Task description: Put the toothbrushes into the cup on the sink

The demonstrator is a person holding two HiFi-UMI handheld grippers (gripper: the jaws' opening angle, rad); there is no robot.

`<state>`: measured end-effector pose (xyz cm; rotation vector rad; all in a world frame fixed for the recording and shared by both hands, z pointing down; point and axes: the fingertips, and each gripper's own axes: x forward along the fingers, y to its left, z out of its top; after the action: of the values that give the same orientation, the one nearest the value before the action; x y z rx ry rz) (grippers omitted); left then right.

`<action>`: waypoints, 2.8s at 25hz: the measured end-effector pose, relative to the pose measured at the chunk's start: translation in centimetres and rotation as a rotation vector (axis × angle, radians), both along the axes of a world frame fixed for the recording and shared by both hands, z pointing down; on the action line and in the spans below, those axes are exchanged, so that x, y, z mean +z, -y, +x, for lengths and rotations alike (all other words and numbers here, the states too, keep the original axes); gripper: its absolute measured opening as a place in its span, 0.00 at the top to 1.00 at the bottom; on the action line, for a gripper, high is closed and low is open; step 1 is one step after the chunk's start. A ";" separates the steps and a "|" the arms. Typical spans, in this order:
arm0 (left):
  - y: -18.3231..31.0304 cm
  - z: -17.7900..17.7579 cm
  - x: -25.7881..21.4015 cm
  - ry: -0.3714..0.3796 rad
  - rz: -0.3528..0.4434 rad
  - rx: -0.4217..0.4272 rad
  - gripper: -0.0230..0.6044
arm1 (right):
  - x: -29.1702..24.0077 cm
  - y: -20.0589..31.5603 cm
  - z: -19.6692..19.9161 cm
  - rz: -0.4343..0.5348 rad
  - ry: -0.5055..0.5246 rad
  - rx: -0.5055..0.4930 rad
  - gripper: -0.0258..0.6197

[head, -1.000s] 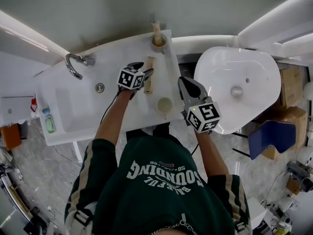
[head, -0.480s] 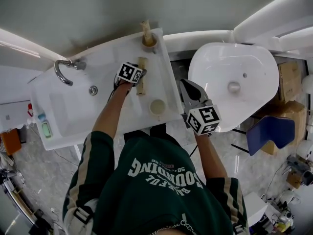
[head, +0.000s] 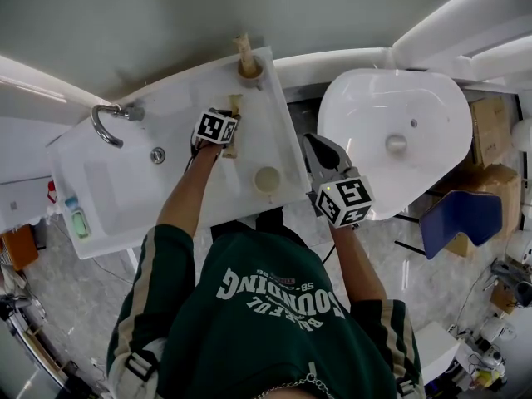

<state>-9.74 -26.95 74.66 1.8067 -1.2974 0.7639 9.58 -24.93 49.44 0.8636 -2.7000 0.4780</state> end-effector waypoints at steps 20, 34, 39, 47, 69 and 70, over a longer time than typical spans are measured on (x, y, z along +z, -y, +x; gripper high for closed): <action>-1.3 0.6 -20.3 -0.092 0.558 0.093 0.82 | -4.1 -3.9 -3.8 0.089 0.036 0.039 0.96; -3.6 8.0 -29.2 -0.323 0.807 0.252 0.82 | -5.0 -6.9 0.8 0.114 0.035 0.246 0.96; -5.4 11.4 -29.1 -0.341 0.874 0.332 0.82 | -5.3 -8.2 2.9 0.120 0.038 0.329 0.96; -7.8 15.5 -26.4 -0.366 0.878 0.439 0.82 | -4.8 -10.3 5.1 0.117 0.032 0.420 0.96; -10.8 17.7 -14.8 -0.218 0.753 0.505 0.82 | -4.3 -11.5 6.2 0.094 0.011 0.477 0.96; -11.0 17.8 -14.9 -0.218 0.748 0.515 0.82 | -4.3 -11.5 6.1 0.093 0.011 0.476 0.96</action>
<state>8.07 -15.92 59.77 2.8026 -1.0434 0.3166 15.72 -13.43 45.12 1.5437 -2.5304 0.4511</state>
